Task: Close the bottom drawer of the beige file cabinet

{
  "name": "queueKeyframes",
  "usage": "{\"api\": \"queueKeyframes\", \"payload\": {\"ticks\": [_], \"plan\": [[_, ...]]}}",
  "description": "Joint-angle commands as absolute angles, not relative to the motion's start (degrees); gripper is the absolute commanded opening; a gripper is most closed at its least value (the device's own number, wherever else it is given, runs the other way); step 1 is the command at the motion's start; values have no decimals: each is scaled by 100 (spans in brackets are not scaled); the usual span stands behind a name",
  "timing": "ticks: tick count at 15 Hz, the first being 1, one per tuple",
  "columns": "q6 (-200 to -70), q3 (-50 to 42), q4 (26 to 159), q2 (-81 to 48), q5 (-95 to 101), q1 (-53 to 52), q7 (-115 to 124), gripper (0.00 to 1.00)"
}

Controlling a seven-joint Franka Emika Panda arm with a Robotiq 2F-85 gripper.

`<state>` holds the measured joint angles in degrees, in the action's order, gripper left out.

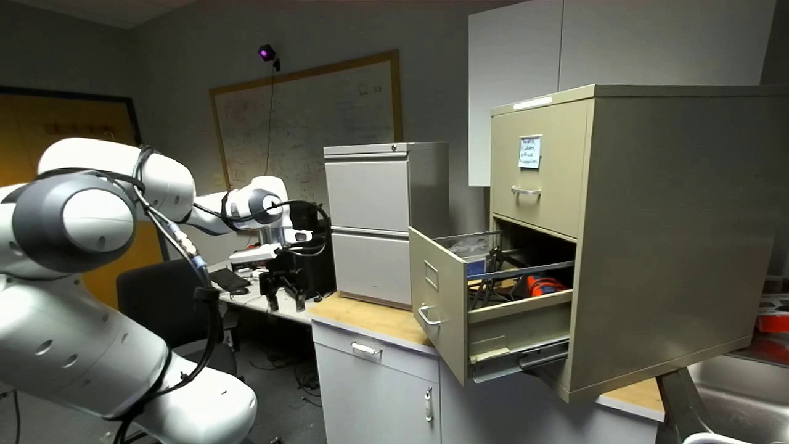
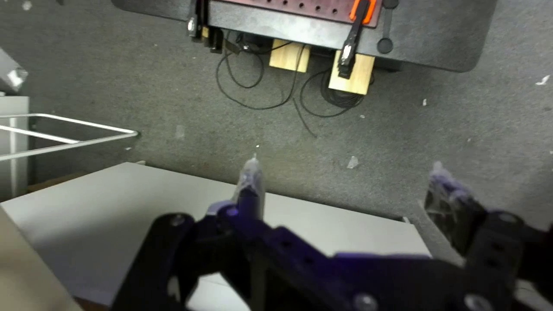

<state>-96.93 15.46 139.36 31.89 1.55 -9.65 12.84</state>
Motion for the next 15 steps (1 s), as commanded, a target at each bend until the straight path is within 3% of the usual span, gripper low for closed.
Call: {"api": "queueKeyframes", "payload": {"ticks": [1, 9, 11, 15], "plan": [[-9638, 1937, 13421, 2689, 1105, -694, 2036, 67], [-8414, 2314, 12289, 1455, 3368, -395, 3516, 5], [-8076, 2247, 12025, 1139, 3588, -457, 4173, 0], [-8334, 1995, 11740, 784, 4765, -590, 5099, 0]]}}
